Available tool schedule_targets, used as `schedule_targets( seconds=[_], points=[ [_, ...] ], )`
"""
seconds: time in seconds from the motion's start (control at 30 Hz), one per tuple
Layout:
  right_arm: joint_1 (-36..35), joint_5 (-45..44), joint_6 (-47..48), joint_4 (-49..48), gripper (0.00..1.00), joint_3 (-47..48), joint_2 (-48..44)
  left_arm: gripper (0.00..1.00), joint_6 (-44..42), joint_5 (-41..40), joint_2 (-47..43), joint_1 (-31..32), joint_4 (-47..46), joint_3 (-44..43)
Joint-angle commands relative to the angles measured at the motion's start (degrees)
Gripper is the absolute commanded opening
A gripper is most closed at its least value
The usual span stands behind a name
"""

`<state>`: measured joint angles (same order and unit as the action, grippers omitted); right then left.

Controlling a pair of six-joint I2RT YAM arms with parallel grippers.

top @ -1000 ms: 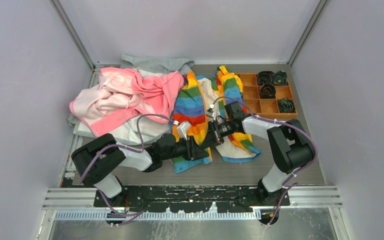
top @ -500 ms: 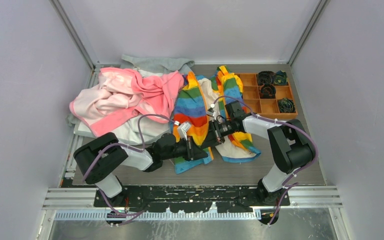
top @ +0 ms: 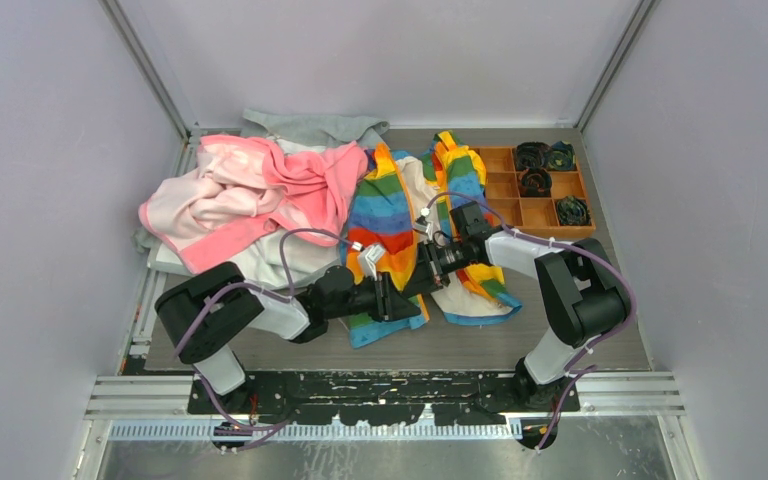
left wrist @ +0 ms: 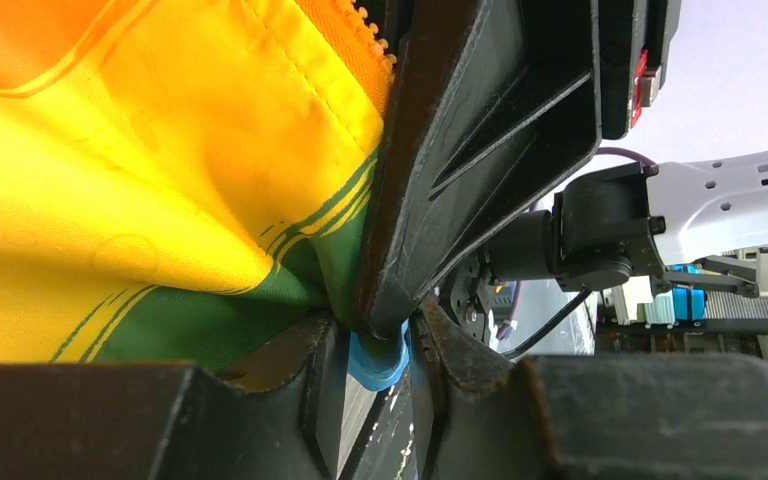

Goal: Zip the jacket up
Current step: Pick up the jacket from the center of the board.

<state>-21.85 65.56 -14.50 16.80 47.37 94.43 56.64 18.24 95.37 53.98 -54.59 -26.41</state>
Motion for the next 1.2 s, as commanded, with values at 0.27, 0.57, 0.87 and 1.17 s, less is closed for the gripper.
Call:
schedule_targets(
  seconds=[0.27, 0.57, 0.87, 1.17],
  points=[
    [-0.1, 0.8, 0.5, -0.8, 0.03, 1.5, -0.2, 0.03, 0.5, 1.7, 1.3, -0.3, -6.1, -2.3],
    [-0.1, -4.4, 10.6, 9.1, 0.13, 4.9, -1.9, 0.0, -1.0, 1.2, 0.6, -0.4, -8.4, -0.2],
    [-0.1, -16.0, 26.9, 22.9, 0.46, 8.5, -8.9, 0.0, -2.9, 0.8, -0.1, -0.5, -11.3, 2.4],
    [5.2, -22.7, 41.5, 33.2, 0.53, 10.0, -18.0, 0.0, -3.8, 1.6, -1.5, -0.5, -11.6, 3.8]
  ],
)
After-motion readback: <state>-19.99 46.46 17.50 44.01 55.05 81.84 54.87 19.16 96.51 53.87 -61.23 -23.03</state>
